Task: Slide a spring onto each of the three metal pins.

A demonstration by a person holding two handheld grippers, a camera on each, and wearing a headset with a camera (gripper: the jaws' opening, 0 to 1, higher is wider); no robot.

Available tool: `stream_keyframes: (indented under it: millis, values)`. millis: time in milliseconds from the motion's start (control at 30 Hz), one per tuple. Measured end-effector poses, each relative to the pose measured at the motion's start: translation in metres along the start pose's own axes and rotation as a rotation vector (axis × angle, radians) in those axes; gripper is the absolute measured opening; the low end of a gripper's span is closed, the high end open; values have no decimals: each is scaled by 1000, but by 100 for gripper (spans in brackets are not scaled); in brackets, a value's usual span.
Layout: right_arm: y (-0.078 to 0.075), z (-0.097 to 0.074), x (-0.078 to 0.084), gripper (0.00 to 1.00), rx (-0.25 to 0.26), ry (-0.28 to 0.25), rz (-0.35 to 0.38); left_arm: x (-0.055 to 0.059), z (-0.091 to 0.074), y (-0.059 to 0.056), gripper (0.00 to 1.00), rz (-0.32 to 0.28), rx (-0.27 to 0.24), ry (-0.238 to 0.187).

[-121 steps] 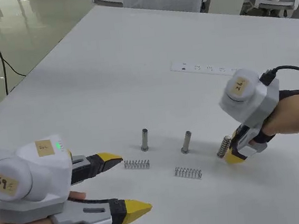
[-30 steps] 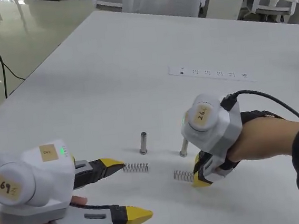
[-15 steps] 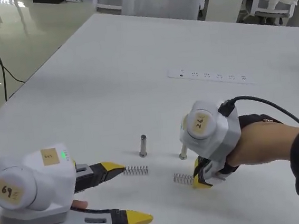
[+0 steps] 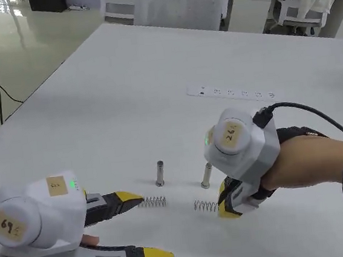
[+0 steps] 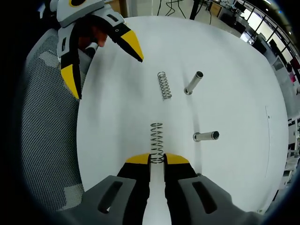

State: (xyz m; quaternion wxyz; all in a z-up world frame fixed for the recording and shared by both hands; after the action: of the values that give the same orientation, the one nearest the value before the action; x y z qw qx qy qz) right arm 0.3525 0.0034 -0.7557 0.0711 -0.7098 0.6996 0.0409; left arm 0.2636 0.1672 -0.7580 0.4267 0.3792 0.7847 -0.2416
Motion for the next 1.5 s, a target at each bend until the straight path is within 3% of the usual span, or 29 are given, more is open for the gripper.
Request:
stream_keyframes:
  millis: [600, 833, 1000, 1500]
  values:
    - [22, -33, -14, 8, -17, -40, -69, -25, 3, 2, 45, 103, 60, 8]
    - [28, -42, -19, 8, -10, -60, -98, -37, 6, 1, 41, 123, 85, -13]
    - [32, -48, -22, 8, -8, -75, -113, -40, 9, -4, 35, 151, 116, -1]
    - [40, -54, -30, 8, -10, -88, -165, -46, 12, -12, 22, 194, 146, -3]
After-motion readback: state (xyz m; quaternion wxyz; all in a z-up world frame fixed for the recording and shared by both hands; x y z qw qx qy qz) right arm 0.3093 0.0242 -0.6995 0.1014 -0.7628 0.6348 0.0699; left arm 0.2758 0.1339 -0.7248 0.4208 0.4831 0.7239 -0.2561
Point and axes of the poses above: the centre of the closed fingertips' face, and the gripper's own axes: z roughly forward along the fingers, y roughly to its left, x roughly out of its underside, the point moved 8 cm from there along -z, roughly backward along the fingers, and after that the axes turned 8 degrees about y, right-handed, at the moved point
